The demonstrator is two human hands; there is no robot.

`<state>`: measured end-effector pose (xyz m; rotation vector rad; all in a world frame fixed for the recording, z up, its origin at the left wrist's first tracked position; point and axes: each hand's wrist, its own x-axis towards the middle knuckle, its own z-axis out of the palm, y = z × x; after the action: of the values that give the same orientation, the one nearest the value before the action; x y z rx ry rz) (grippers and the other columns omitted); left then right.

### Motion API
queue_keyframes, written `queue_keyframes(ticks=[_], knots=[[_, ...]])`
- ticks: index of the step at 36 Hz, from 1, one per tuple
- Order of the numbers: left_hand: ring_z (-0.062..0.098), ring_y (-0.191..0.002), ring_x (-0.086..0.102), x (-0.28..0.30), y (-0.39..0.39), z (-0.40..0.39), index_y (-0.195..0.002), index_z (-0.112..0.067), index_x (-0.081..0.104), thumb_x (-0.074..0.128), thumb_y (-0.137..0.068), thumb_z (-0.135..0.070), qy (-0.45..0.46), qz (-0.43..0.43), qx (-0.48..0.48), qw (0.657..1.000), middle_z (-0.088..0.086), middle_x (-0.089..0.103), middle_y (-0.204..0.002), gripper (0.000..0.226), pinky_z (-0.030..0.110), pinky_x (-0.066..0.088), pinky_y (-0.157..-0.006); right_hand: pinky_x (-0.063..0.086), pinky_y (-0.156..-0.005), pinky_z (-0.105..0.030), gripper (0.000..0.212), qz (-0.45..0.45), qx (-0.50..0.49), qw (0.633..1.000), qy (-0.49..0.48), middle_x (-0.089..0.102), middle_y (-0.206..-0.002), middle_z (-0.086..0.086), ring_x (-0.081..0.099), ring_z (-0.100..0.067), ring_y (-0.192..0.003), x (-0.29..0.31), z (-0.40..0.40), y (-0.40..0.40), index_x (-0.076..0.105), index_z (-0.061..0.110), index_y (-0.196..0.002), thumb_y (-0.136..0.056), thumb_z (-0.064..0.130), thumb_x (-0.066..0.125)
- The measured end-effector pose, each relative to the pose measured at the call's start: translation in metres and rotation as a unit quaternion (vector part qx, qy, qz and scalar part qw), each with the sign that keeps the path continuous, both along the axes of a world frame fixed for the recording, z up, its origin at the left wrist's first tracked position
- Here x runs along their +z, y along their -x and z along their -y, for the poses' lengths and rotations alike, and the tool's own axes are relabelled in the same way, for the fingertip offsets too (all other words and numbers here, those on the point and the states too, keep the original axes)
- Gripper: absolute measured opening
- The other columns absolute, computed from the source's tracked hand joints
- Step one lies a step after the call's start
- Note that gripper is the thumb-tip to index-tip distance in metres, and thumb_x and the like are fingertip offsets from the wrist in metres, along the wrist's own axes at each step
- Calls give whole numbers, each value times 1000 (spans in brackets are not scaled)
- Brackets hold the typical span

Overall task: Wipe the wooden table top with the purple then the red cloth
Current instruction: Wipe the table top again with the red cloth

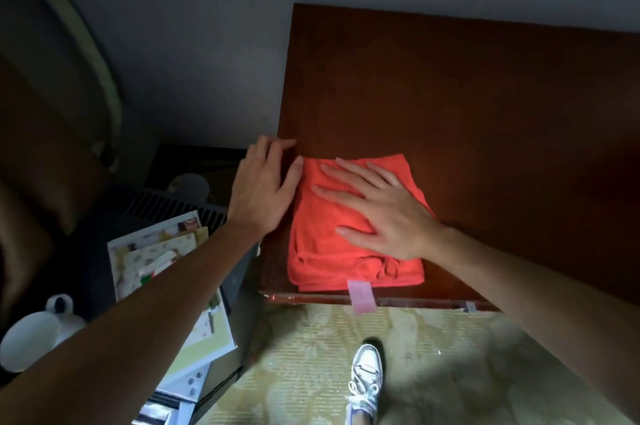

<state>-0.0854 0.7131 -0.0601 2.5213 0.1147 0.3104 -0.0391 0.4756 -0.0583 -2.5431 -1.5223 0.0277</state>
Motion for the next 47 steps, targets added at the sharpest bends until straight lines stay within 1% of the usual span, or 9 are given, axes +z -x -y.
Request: queue_keyframes(ticks=[6, 11, 17, 26, 31, 35, 37, 42, 47], knots=[[22, -120, 48, -1, -30, 6, -136, -8, 50, 40, -101, -44, 57, 18, 22, 998, 9, 49, -127, 51, 42, 40, -105, 8, -126, -43, 62, -17, 61, 997, 32, 14, -172, 5, 5, -16, -159, 3, -22, -82, 33, 37, -158, -99, 57, 40], [16, -138, 33, -8, -33, 18, -149, -9, 37, 42, -100, -48, 85, 14, 26, 996, 7, 35, -145, 63, 28, 23, -116, 10, -120, -39, 63, -3, 43, 999, 25, 16, -171, 5, 8, -16, -159, 4, -49, -165, 29, 35, -160, -101, 57, 34], [10, -140, 33, -8, -34, 18, -147, -12, 39, 40, -100, -49, 81, -12, 31, 996, -1, 35, -145, 60, 19, 18, -116, 18, -121, -46, 64, -6, 18, 999, 26, 20, -170, 4, 15, -19, -158, 5, -87, -261, 29, 35, -160, -101, 59, 30], [5, -142, 29, -12, -36, 17, -149, -14, 37, 36, -102, -52, 90, -25, 35, 995, -9, 29, -150, 61, 27, 24, -118, 19, -120, -45, 75, -26, -60, 998, 11, 25, -169, 3, 22, -22, -155, 16, -133, -341, 31, 37, -158, -91, 68, 21], [9, -140, 32, -11, -37, 18, -148, -11, 38, 36, -102, -51, 76, -19, 36, 996, -5, 32, -149, 60, 28, 24, -117, 16, -122, -44, 80, -19, -101, 995, 5, 22, -170, 3, 19, -23, -156, 16, -135, -332, 28, 37, -159, -88, 72, 17], [9, -140, 33, -11, -36, 17, -147, -12, 38, 37, -102, -51, 86, -9, 35, 996, -4, 33, -148, 60, 26, 24, -116, 8, -124, -41, 64, -9, -192, 981, -4, 18, -171, 3, 13, -20, -158, 11, -139, -303, 27, 35, -160, -103, 62, 33], [12, -138, 36, -11, -35, 17, -144, -11, 41, 38, -101, -51, 96, 8, 47, 994, -1, 37, -145, 59, 27, 25, -115, 7, -124, -42, 65, -4, -219, 976, -3, 19, -171, 2, 11, -19, -158, 7, -139, -280, 28, 34, -160, -102, 62, 32], [24, -122, 47, -3, -27, 5, -126, -6, 52, 43, -99, -45, 139, 69, 133, 979, 10, 45, -128, 48, 42, 38, -105, 13, -123, -45, 79, -7, -213, 977, -7, 25, -169, -1, 17, -22, -157, 6, -122, -187, 33, 32, -159, -91, 68, 16], [16, -105, 49, 32, -10, -36, -110, -3, 56, 43, -99, -41, 152, 70, 93, 982, 8, 43, -116, 42, 41, 43, -101, 14, -125, -50, 68, -15, -167, 986, -7, 27, -168, -1, 16, -24, -157, 4, -95, -57, 33, 30, -159, -98, 60, 29]])
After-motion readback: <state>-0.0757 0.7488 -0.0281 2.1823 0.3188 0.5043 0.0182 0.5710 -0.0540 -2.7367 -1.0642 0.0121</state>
